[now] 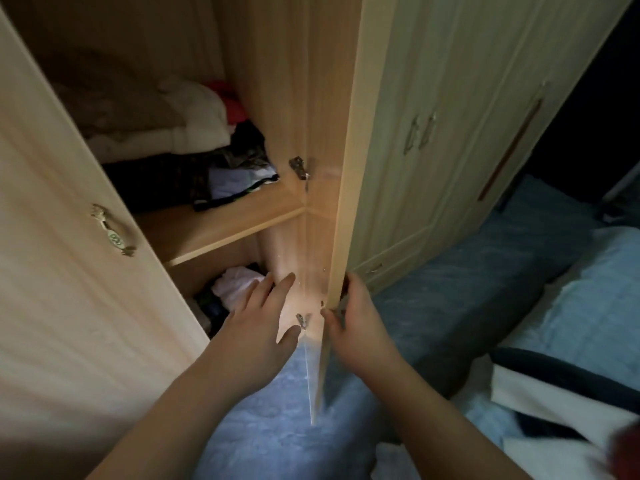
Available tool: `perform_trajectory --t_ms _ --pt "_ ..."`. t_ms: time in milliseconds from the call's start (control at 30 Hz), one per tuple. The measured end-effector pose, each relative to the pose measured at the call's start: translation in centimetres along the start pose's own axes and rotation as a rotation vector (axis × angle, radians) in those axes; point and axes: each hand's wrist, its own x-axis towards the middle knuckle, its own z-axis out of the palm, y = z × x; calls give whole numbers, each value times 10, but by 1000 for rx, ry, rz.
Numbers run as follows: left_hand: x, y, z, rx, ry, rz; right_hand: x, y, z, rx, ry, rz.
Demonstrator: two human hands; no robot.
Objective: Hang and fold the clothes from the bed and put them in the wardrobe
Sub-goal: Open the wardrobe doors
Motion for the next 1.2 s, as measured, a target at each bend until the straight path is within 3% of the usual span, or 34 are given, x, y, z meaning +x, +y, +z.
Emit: perform_trajectory --t_ms 133,333,467,600,667,800,967,1200 --pt "10 52 31 13 -22 3 7 35 -56 15 63 -22" --pt "15 98 54 26 -38 -25 31 83 -128 -11 226 103" --pt "14 108 60 51 -21 -49 19 92 -139 -45 131 106" --pt "12 109 63 42 -13 -67 -17 78 -129 -94 110 66" --pt "8 105 63 34 -2 -72 -40 61 -125 -176 126 -61" --pt "-6 87 53 67 51 -124 -60 28 -113 -404 -40 -312" --pt "-36 61 23 69 140 -262 -28 11 -63 -621 -223 -396" --pt "-74 -26 -23 200 176 -552 7 -38 29 -791 -367 -570"
